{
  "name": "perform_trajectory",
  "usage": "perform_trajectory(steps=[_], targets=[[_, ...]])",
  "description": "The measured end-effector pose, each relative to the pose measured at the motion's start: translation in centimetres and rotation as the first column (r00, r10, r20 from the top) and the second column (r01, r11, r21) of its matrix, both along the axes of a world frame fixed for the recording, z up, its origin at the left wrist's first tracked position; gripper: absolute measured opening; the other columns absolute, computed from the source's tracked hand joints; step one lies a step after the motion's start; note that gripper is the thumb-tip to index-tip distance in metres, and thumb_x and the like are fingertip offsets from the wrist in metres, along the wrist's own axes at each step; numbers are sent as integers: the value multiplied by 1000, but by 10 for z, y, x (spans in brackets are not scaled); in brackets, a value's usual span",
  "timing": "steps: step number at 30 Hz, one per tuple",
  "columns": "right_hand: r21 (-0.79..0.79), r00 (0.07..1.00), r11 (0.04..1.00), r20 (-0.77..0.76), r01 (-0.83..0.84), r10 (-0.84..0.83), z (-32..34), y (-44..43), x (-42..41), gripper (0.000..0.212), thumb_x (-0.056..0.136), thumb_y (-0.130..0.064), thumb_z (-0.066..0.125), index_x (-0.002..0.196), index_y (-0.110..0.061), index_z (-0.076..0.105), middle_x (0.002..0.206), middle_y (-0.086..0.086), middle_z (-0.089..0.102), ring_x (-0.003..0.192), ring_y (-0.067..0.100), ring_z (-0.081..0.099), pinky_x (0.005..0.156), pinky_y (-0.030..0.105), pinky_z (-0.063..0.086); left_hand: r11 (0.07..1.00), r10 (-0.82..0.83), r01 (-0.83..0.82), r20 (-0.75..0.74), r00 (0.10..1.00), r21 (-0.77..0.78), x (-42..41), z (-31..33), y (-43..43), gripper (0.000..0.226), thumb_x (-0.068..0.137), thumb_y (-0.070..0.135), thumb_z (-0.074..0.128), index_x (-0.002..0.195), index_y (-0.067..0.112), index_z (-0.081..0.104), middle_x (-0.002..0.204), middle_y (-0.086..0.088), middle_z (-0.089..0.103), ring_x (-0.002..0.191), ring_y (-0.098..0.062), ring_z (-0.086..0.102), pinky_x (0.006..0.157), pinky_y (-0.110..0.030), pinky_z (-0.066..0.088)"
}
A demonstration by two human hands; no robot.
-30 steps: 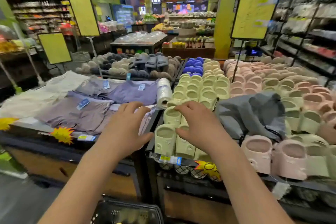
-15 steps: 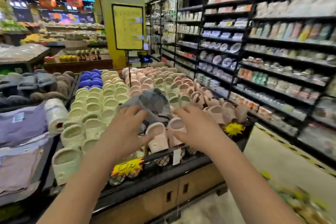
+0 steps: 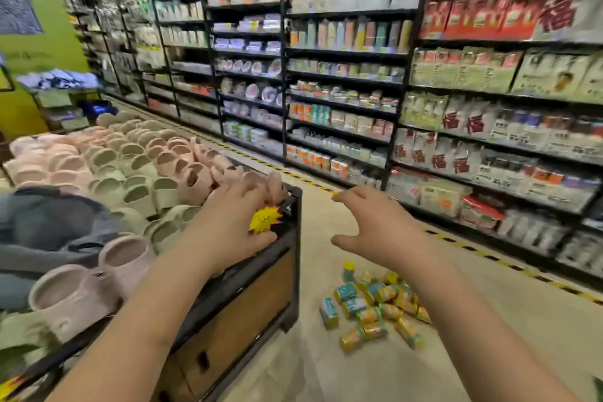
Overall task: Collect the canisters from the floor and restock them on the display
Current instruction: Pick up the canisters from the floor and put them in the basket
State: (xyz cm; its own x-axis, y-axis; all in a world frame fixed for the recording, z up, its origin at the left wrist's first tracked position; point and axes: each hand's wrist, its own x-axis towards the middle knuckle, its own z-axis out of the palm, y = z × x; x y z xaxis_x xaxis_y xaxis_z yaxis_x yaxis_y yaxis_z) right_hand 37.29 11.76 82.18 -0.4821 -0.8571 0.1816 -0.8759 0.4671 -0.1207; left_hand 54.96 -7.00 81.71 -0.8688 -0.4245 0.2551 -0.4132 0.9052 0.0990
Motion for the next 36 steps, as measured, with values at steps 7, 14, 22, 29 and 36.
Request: perform_trajectory(steps=[7,14,22,29,36], targets=[[44,962,967,99,249,-253,-35,73,-117,80,86,-53,71,153,-29,35,151,-5,40,135,19,43,101,34,44,978,-197,188,100,975,92,-153,-37,39,73,87,60,65,149,31,39,155,2,32,144,-22,26,115,-42,35],[119,887,903,172,413,-428,-80,96,-211,76,87,-54,69,152,-29,37,150,-3,41,134,20,44,106,37,44,924,-375,346,202,905,165,-290,-84,41,74,88,59,65,151,33,35,156,5,28,144,-21,24,113,-42,37],[97,802,827,202,554,-561,-117,70,-306,91,91,-53,66,161,-22,16,159,-1,34,142,20,38,112,34,36,836,-542,487,239,806,254,-427,-133,8,71,88,54,66,150,31,38,155,4,31,143,-20,27,111,-38,36],[188,768,790,188,584,-613,-157,65,-381,80,90,-51,66,156,-25,30,152,0,42,134,22,45,106,35,41,790,-606,519,288,741,328,-513,-173,-2,69,87,52,67,148,30,41,153,4,33,141,-20,29,108,-37,39],[234,812,833,203,502,-547,-213,89,-461,75,88,-47,67,153,-24,39,147,-1,48,135,23,45,105,38,40,784,-604,478,312,734,395,-586,-225,19,68,86,51,69,146,30,44,151,6,35,138,-19,33,102,-34,40]])
